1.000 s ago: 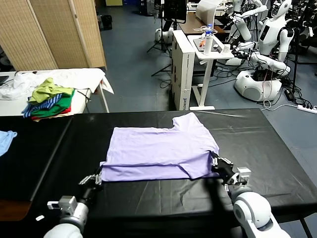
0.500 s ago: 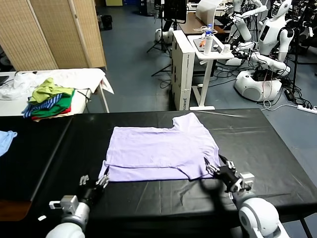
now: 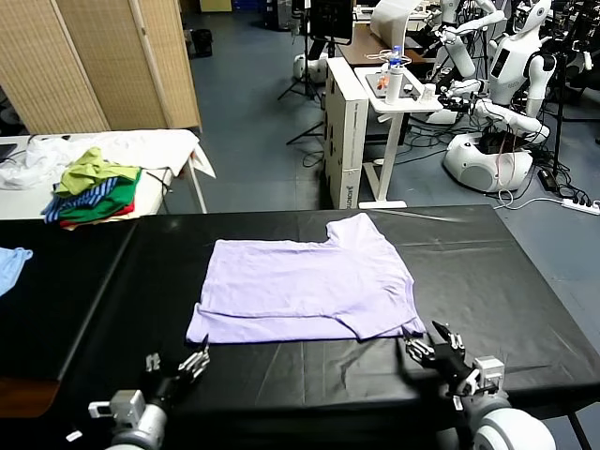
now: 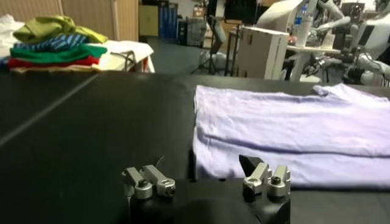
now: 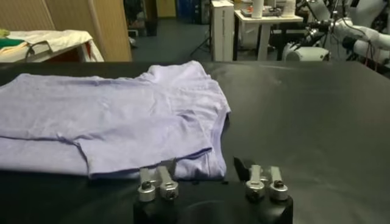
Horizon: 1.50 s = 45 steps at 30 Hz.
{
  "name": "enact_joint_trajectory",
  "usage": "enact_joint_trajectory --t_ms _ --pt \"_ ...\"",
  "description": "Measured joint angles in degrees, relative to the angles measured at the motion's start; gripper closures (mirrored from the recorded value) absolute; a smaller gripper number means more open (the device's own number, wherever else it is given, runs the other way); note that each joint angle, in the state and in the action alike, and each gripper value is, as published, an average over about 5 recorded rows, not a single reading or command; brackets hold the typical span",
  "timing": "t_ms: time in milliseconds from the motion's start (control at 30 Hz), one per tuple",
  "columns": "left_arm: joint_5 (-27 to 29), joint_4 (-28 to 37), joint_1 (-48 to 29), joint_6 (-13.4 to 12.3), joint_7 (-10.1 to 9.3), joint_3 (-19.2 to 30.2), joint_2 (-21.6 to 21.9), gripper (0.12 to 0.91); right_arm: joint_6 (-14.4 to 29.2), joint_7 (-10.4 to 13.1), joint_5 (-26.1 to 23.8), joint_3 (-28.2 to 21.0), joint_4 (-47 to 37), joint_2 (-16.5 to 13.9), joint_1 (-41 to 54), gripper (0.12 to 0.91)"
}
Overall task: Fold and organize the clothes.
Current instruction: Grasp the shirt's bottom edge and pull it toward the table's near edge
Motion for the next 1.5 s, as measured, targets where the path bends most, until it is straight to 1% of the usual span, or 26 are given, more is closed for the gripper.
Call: enact_joint_trajectory --t_ms 67,100,200,233,300,400,600,700,933,967,1033,1067,1133,1167,1200,1267,1300,1333,1367,1400,1500 --pt "-0.3 0.1 -0.1 0.0 0.18 0.1 0.0 0.545 -0.3 0.3 0.0 0.0 0.3 0.0 -0.3 0.885" --pt "-0.5 0.1 -0.2 0.0 0.32 0.1 0.0 0.621 -0.7 0.6 0.0 0.0 0.6 0.0 -0.6 0.886" --pt "-0.8 -0.2 -0.3 0.2 0.57 0.3 0.0 0.796 -2.4 1.9 0.2 0.2 1.6 -0.2 -1.4 0.886" --pt "-0.8 -0.4 -0.2 0.3 0.5 0.4 0.0 0.837 -3.2 2.4 0.3 0.3 2.0 -0.3 -1.7 0.886" --pt "-0.4 -1.0 0.3 0.7 0.04 0.4 -0.1 0.881 -4.7 3.3 0.7 0.7 3.1 -0.5 -2.4 0.886" --pt "0.7 -2.3 1.5 1.4 -1.0 0.2 -0.4 0.885 -6.7 4.2 1.1 1.3 5.0 -0.9 -3.8 0.886" --pt "2.5 -5.5 5.7 2.9 -3.05 -0.9 -0.7 0.886 -9.9 5.0 1.2 2.7 9.4 -1.3 -7.0 0.886" --pt "2.9 -7.2 8.1 3.4 -3.51 -1.6 -0.5 0.886 -11.3 5.2 1.1 3.3 11.2 -1.4 -8.7 0.886" --pt "3.6 -10.8 13.3 4.0 -3.98 -2.8 0.3 0.886 -12.9 4.4 1.1 3.8 14.1 -1.3 -12.0 0.875" --pt "3.6 -11.1 13.9 4.1 -4.02 -2.9 0.4 0.886 -13.2 4.4 1.0 3.9 14.5 -1.3 -12.3 0.854" --pt "3.5 -11.8 14.9 4.6 -4.32 -3.1 0.5 0.886 -14.1 4.5 1.0 4.1 15.2 -1.3 -12.9 0.774" --pt "3.5 -12.2 15.3 4.8 -4.61 -3.2 0.5 0.886 -14.5 4.5 1.1 4.2 15.6 -1.4 -13.2 0.721" --pt "3.6 -12.9 16.2 5.5 -5.42 -3.3 0.3 0.867 -15.4 4.5 1.3 4.6 16.4 -1.7 -13.7 0.591" --pt "3.7 -13.2 16.6 5.9 -5.85 -3.4 0.2 0.838 -15.9 4.5 1.6 4.9 16.8 -1.9 -14.0 0.534" --pt "4.0 -13.6 16.9 6.3 -6.17 -3.4 0.1 0.791 -16.2 4.5 2.0 5.1 17.3 -2.0 -14.1 0.458" --pt "4.6 -14.3 17.7 7.1 -6.62 -3.6 0.0 0.687 -16.6 4.6 3.3 5.7 18.3 -2.3 -14.2 0.344" --pt "4.9 -14.6 18.0 7.6 -6.77 -3.7 0.0 0.611 -16.7 4.7 4.1 6.0 18.8 -2.5 -14.0 0.275" --pt "5.1 -15.0 18.4 8.2 -6.9 -3.8 0.0 0.554 -16.6 4.8 5.1 6.3 19.2 -2.7 -13.8 0.225" --pt "5.3 -15.4 18.7 8.7 -7.02 -4.0 0.1 0.497 -16.5 4.9 6.0 6.6 19.6 -2.9 -13.3 0.19" --pt "5.4 -15.7 19.0 9.2 -7.14 -4.1 0.1 0.421 -16.2 5.1 6.9 6.8 19.8 -3.1 -12.7 0.153" --pt "4.7 -17.0 19.3 10.6 -7.27 -4.6 0.3 0.245 -15.4 6.1 9.2 6.6 19.5 -4.3 -9.4 0.123"
